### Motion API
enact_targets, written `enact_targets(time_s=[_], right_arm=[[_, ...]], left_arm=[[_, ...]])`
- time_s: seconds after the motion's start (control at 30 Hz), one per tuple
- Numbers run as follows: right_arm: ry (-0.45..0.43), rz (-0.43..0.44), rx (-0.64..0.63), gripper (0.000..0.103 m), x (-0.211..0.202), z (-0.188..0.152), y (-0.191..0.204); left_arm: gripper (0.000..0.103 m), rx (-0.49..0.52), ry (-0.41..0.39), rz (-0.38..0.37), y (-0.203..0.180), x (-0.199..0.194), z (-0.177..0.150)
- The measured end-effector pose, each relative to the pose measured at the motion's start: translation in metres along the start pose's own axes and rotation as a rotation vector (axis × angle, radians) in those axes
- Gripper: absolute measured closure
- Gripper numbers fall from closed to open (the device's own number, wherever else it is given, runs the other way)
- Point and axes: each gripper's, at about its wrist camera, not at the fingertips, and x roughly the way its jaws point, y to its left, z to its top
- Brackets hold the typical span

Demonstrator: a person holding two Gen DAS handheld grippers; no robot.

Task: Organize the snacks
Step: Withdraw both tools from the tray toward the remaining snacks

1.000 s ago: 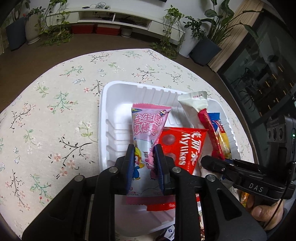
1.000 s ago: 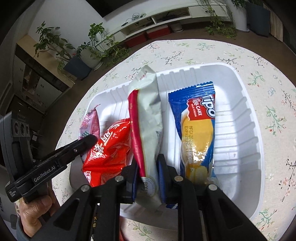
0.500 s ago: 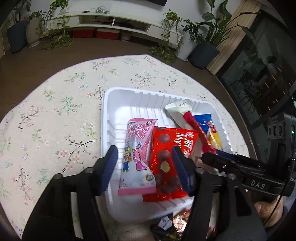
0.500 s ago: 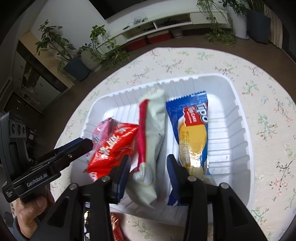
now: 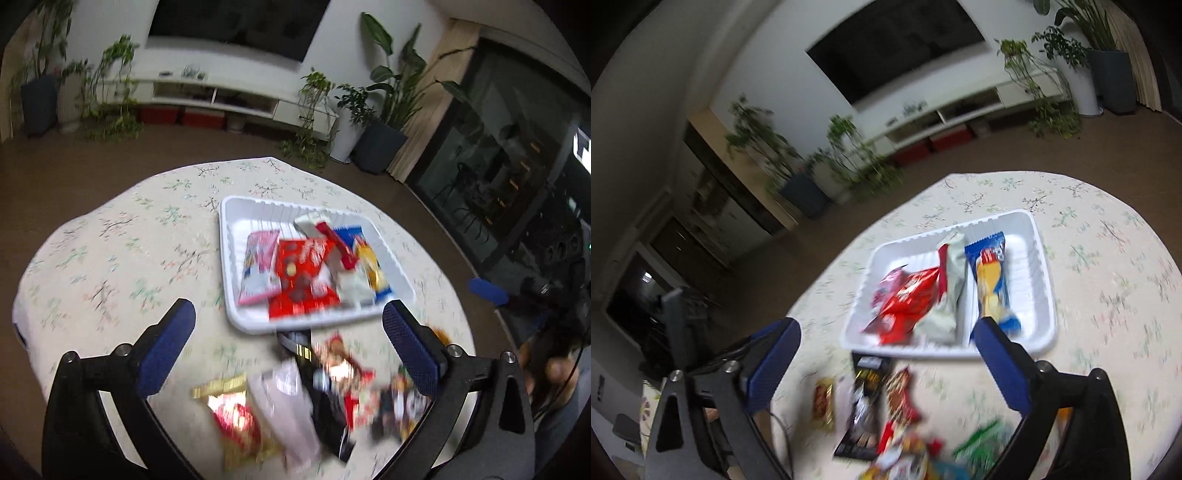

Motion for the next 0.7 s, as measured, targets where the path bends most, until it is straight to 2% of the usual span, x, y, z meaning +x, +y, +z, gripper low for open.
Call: enact_targets(time_s=[0.17,0.3,0.5,0.7], right_arm=[[-0.051,-0.017,0.016,0.003,-0.046,-0.059,-0.008],[-0.042,-0.072,0.052,0.003,-0.061,-0.102,-0.020],[0.042,-0.158,-0.163,0.006,-0.046,-0.126,0.004],[0.120,-0.179,-0.404,0.011,-0.011,-0.136,0.035]], left_arm=[[0.000,-0.014,0.047,-0.008,-0.018,-0.025,-0.058],[0.000,-0.084,0.081,-0.060,-0.033,-0.029,-0.107],[0.000,-0.099,0.128,-0.035,-0.040,-0.027,-0.139],[0.000,-0.098,0.110,-0.016,-0.037,-0.044,-0.139]])
